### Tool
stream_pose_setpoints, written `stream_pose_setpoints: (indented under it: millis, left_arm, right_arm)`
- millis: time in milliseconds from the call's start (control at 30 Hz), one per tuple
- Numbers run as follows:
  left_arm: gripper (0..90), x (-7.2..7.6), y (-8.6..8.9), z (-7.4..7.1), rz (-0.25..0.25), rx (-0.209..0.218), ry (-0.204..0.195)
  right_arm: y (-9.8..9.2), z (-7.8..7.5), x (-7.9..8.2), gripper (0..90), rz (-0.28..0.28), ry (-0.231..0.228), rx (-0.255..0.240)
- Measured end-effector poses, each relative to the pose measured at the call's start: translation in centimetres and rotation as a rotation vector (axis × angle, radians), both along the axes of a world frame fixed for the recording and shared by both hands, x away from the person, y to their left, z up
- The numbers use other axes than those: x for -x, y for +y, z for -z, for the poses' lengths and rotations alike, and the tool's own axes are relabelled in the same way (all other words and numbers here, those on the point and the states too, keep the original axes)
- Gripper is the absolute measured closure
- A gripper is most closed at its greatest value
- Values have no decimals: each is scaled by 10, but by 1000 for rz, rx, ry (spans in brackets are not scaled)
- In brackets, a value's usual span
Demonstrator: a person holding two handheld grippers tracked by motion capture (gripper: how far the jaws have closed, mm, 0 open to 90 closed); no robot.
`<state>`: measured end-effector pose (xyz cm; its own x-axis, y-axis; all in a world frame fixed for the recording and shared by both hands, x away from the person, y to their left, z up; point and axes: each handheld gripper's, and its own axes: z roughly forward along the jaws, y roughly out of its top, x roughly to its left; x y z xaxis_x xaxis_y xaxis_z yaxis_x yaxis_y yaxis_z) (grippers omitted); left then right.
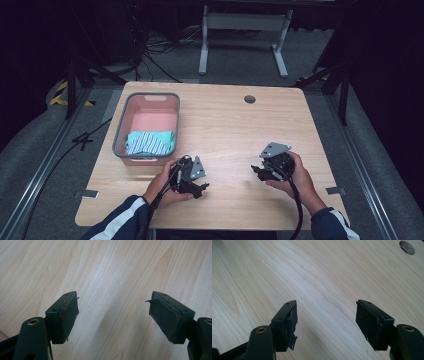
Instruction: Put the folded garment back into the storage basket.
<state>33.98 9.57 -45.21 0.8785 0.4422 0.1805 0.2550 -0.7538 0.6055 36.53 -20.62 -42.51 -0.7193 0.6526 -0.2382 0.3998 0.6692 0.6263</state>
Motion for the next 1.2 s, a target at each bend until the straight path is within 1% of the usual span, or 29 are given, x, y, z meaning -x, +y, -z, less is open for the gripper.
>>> stream_pose_setpoints:
  millis: [100, 133, 167, 233, 300, 367, 433, 533, 567, 600, 667, 700, 767, 833, 867, 900, 967, 1033, 1100, 1167, 1200]
  left_arm:
    - [231, 2, 4, 3, 11, -2, 9]
    - [231, 3, 6, 4, 13, 1, 13]
    - [230, 4, 8, 5, 15, -4, 16]
    - [230, 5, 11, 8, 13, -5, 21]
    - [227, 7, 14, 10, 9, -17, 29]
    - [227, 9, 18, 12, 10, -12, 30]
    - [227, 10, 22, 14, 9, -18, 39]
    - [223, 12, 26, 14, 7, -11, 44]
    - [223, 13, 29, 15, 7, -6, 47]
    - [221, 14, 33, 16, 4, 8, 53]
    - [216, 14, 35, 16, 4, 9, 56]
    - [216, 14, 38, 17, 2, 25, 67]
    - [213, 16, 43, 18, -8, 38, 78]
    - [213, 17, 47, 20, -7, 62, 90]
    - [212, 17, 49, 20, -9, 69, 100]
    - [210, 18, 50, 21, -19, 85, 114]
    - [211, 19, 54, 22, -19, 96, 125]
    - [206, 21, 57, 23, -32, 111, 135]
    - [179, 22, 62, 26, -55, 133, 155]
    - [163, 23, 68, 28, -53, 150, 141]
    - [162, 24, 70, 29, -55, 158, 135]
  right_arm:
    - [-7, 4, 4, 332, 4, -3, 0]
    - [-10, 6, 6, 324, 7, 0, -5]
    - [-12, 8, 7, 322, 6, -3, -15]
    - [-18, 11, 10, 315, 4, -4, -21]
    - [-22, 15, 13, 309, 15, -1, -28]
    - [-26, 19, 16, 303, 18, 3, -36]
    - [-31, 22, 18, 298, 18, -3, -39]
    - [-39, 28, 23, 286, 26, -4, -47]
    - [-39, 28, 23, 286, 26, -4, -47]
    - [-45, 32, 27, 281, 31, 2, -70]
    - [-47, 34, 28, 278, 30, -1, -72]
    - [-49, 36, 30, 276, 38, 8, -81]
    - [-56, 40, 33, 272, 50, 15, -88]
    - [-60, 43, 35, 270, 54, 23, -101]
    - [-63, 45, 35, 267, 58, 26, -104]
    - [-65, 46, 36, 266, 63, 30, -111]
    - [-70, 49, 38, 257, 78, 42, -125]
    - [-73, 50, 39, 251, 87, 40, -134]
    - [-79, 52, 41, 245, 99, 36, -147]
    - [-84, 53, 44, 231, 114, 32, -164]
    - [-87, 55, 45, 227, 122, 33, -181]
